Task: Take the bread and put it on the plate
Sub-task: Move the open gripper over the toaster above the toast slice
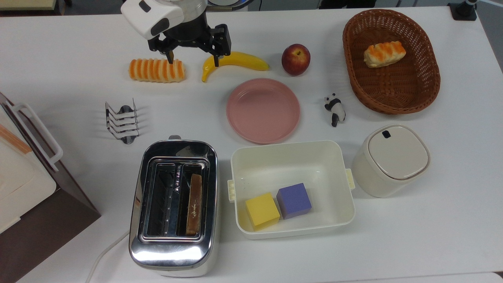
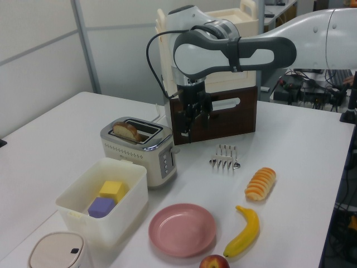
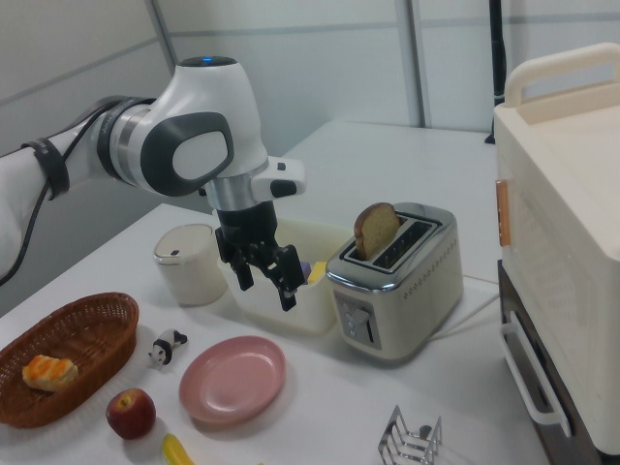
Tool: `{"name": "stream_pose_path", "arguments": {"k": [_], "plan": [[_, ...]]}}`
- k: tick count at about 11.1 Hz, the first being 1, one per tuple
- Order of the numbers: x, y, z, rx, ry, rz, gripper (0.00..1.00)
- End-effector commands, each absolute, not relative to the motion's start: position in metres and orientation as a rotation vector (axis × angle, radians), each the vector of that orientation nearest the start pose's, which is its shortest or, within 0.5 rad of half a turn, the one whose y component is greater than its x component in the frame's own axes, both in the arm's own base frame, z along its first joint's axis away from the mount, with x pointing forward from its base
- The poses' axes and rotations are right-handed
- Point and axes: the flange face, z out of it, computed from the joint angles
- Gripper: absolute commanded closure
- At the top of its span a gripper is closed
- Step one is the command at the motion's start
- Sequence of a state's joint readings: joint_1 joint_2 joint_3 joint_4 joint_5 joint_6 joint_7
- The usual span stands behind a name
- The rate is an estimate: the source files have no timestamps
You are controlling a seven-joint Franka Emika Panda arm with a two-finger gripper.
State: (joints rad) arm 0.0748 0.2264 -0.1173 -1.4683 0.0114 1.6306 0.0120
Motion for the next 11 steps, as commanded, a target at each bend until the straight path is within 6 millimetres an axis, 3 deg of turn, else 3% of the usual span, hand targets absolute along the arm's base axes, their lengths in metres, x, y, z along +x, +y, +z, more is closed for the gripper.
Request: {"name": "stream_pose_path", "arguments": {"k": [1,11], "plan": [[0.619,-0.018,0.547,-3.164,0.111,0.073,0.0],[0.626,-0.045,0.557,-3.158,0.173,-0.052,0.0]]}}
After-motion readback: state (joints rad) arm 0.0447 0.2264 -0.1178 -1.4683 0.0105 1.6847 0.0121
